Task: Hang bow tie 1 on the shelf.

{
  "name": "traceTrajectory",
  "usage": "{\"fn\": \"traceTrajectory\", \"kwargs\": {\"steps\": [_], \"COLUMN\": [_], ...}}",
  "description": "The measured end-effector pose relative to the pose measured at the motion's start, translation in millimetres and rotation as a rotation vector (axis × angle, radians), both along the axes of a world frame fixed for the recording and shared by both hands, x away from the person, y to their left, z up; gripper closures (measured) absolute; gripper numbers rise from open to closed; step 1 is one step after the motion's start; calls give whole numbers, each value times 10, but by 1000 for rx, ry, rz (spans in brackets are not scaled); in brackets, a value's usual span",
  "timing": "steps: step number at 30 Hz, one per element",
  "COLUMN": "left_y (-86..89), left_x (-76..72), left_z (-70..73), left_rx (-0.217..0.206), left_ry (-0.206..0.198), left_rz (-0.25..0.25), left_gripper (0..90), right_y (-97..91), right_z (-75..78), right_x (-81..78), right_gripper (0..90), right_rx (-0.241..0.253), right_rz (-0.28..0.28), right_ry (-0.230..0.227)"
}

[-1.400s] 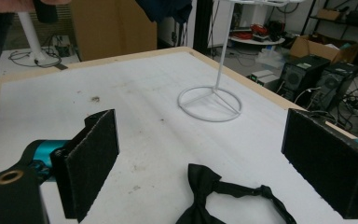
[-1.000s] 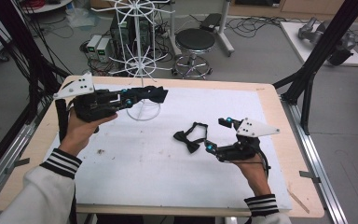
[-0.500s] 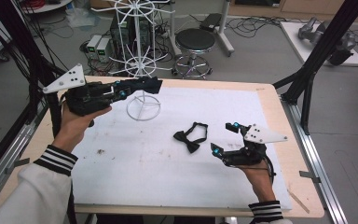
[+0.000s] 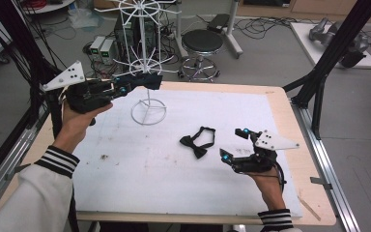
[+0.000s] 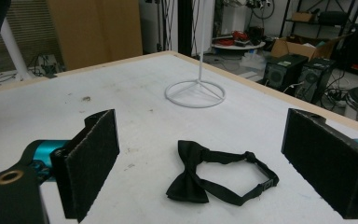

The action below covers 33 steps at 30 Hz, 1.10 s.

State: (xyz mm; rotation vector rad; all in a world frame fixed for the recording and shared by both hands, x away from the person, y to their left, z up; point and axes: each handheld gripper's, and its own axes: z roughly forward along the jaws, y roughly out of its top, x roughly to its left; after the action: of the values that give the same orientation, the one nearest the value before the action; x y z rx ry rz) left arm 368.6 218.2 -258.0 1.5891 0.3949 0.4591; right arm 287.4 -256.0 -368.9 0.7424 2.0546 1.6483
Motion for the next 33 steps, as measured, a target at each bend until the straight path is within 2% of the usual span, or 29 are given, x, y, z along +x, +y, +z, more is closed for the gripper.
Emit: {"fn": "traceTrajectory", "kwargs": {"steps": [6,13,26,33], "left_y": [17,20,50,70], "left_x": [102,151,140,138], "left_z": [-75,-189,-372,-526], "left_rx": [-11,-8,9,15], "left_ry": [8,26,59,87], "left_rz": [17,33,30,38], "left_gripper": [814,813,812,812], "right_y": [-9,-36,-17,-6], "right_z": [-1,1,-8,-16], "right_x": [9,12,24,33], "right_gripper": [105,105,105,105], "right_rx": [2,12,2,0], "right_rz": [0,-6,-5,-5], "right_ry": [-1,2,6,8]}}
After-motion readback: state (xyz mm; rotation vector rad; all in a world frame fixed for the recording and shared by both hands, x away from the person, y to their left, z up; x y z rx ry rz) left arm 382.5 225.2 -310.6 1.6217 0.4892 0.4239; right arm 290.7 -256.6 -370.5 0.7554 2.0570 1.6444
